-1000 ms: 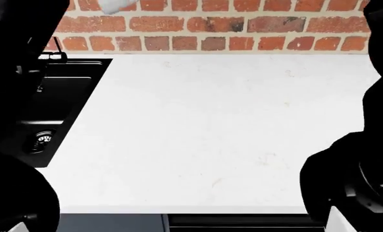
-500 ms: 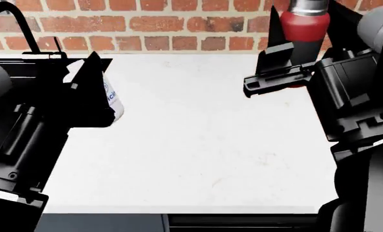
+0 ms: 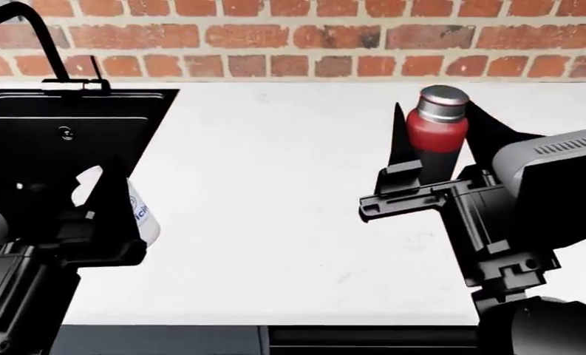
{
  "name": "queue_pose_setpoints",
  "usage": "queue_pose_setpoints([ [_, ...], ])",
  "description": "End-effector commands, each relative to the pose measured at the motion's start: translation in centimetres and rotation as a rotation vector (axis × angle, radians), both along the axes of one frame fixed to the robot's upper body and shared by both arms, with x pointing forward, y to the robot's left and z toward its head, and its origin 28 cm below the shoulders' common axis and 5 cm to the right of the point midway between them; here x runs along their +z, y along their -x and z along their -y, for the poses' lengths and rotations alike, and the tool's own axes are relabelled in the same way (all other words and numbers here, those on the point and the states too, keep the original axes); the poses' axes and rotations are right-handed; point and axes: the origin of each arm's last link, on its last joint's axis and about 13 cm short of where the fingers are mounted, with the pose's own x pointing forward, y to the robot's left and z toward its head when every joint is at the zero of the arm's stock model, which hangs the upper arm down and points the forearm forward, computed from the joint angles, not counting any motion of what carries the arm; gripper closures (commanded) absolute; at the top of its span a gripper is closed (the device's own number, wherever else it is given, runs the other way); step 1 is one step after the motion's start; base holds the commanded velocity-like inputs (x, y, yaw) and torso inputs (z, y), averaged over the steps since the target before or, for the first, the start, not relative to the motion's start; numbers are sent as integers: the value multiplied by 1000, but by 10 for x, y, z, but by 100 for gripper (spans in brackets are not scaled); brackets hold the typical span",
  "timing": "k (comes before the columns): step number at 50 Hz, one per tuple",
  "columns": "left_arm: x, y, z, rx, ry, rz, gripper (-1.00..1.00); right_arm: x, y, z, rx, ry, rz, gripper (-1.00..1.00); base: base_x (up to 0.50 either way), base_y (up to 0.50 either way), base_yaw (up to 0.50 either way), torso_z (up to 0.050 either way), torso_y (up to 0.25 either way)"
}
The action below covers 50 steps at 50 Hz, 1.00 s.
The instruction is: Pick and place the shaker into the drawer. Then close the cabinet.
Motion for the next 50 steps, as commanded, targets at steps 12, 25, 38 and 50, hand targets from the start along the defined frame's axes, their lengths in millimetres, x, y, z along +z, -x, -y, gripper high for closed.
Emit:
queue_pose_setpoints([
  [12, -12, 16, -3, -3, -5, -25, 100, -13, 5, -5, 34, 6, -35, 100, -123, 500, 0, 0, 0],
  [25, -16, 18, -4, -4, 0, -33, 100, -18, 6, -7, 40, 5, -49, 100, -124, 500, 0, 0, 0],
  [38, -17, 19, -3, -9, -4, -38, 100, -23, 8, -10, 49, 4, -62, 100, -125, 500, 0, 0, 0],
  [50, -3, 17, -1, -31, 13, -24, 100, -12, 3, -12, 32, -23, -31, 100, -124, 500, 0, 1, 0],
])
